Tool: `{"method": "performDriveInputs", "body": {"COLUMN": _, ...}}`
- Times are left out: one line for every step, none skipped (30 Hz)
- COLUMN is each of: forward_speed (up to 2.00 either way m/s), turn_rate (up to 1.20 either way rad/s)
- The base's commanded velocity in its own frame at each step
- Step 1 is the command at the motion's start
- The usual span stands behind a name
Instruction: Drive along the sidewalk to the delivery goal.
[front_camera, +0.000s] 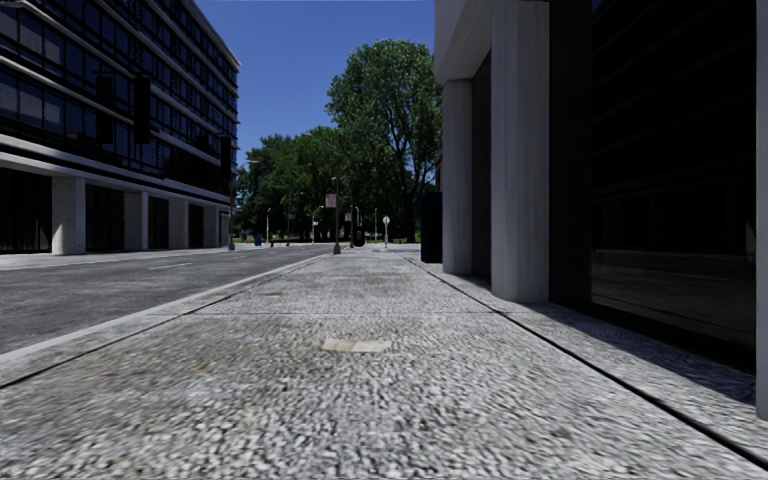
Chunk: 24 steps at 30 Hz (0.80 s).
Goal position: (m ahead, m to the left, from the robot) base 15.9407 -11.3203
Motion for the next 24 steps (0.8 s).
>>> {"method": "performDriveInputs", "body": {"forward_speed": 2.00, "turn_rate": 0.00}}
{"method": "performDriveInputs", "body": {"forward_speed": 2.00, "turn_rate": 0.00}}
{"method": "performDriveInputs", "body": {"forward_speed": 2.00, "turn_rate": 0.00}}
{"method": "performDriveInputs", "body": {"forward_speed": 2.00, "turn_rate": 0.00}}
{"method": "performDriveInputs", "body": {"forward_speed": 2.00, "turn_rate": 0.00}}
{"method": "performDriveInputs", "body": {"forward_speed": 2.00, "turn_rate": 0.00}}
{"method": "performDriveInputs", "body": {"forward_speed": 2.00, "turn_rate": 0.00}}
{"method": "performDriveInputs", "body": {"forward_speed": 2.00, "turn_rate": 0.00}}
{"method": "performDriveInputs", "body": {"forward_speed": 2.00, "turn_rate": 0.00}}
{"method": "performDriveInputs", "body": {"forward_speed": 2.00, "turn_rate": 0.00}}
{"method": "performDriveInputs", "body": {"forward_speed": 2.00, "turn_rate": 0.00}}
{"method": "performDriveInputs", "body": {"forward_speed": 2.00, "turn_rate": 0.00}}
{"method": "performDriveInputs", "body": {"forward_speed": 2.00, "turn_rate": 0.00}}
{"method": "performDriveInputs", "body": {"forward_speed": 2.00, "turn_rate": 0.00}}
{"method": "performDriveInputs", "body": {"forward_speed": 2.00, "turn_rate": 0.00}}
{"method": "performDriveInputs", "body": {"forward_speed": 2.00, "turn_rate": 0.00}}
{"method": "performDriveInputs", "body": {"forward_speed": 2.00, "turn_rate": 0.00}}
{"method": "performDriveInputs", "body": {"forward_speed": 2.00, "turn_rate": 0.00}}
{"method": "performDriveInputs", "body": {"forward_speed": 2.00, "turn_rate": 0.00}}
{"method": "performDriveInputs", "body": {"forward_speed": 2.00, "turn_rate": 0.00}}
{"method": "performDriveInputs", "body": {"forward_speed": 2.00, "turn_rate": 0.00}}
{"method": "performDriveInputs", "body": {"forward_speed": 2.00, "turn_rate": 0.00}}
{"method": "performDriveInputs", "body": {"forward_speed": 2.00, "turn_rate": 0.00}}
{"method": "performDriveInputs", "body": {"forward_speed": 2.00, "turn_rate": 0.00}}
